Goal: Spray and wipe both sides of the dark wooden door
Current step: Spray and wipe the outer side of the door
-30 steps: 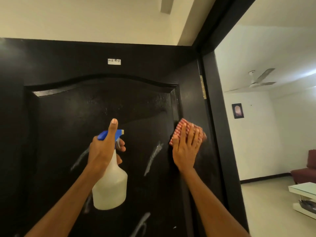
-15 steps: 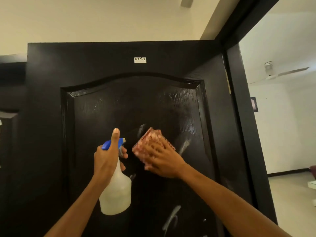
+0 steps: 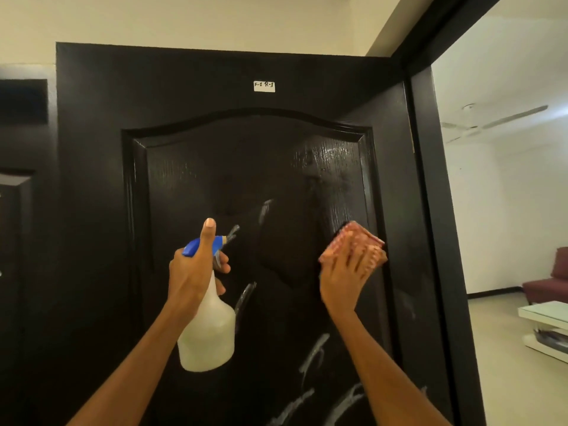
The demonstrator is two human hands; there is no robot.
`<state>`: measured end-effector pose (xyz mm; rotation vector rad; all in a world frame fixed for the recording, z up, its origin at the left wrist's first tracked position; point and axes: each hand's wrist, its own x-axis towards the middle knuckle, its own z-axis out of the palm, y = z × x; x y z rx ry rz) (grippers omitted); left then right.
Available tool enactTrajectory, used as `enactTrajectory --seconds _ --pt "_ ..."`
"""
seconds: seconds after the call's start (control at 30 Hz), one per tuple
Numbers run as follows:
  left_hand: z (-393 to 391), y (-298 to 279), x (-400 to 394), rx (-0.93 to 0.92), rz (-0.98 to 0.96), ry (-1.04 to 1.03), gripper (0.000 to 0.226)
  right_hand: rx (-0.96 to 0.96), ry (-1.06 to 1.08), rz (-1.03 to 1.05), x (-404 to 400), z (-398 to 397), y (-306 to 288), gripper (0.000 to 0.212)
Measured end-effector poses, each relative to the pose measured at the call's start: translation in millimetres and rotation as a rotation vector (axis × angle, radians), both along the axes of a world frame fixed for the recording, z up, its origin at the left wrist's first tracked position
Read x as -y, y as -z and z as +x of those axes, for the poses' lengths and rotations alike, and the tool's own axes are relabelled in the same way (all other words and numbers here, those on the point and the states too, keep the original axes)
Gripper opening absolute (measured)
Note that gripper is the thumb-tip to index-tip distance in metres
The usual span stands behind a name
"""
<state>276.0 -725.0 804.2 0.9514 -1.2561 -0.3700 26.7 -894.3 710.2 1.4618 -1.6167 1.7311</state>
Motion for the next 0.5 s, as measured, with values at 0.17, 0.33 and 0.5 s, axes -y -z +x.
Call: enactTrajectory --seconds 0.17,0.33,0.5 --pt "-3 14 -2 0.009 0.05 0.012 0.078 -0.941 -0.024 -0.153 -9 -14 44 0.073" --pt "9 5 -4 0.009 0.031 -0.001 0.076 -0.457 0.033 -0.021 -16 -11 -24 0.077" --pt "46 -5 -17 0.028 -0.002 -0.056 0.078 -0.043 0.0 -0.039 -24 56 -119 0.072"
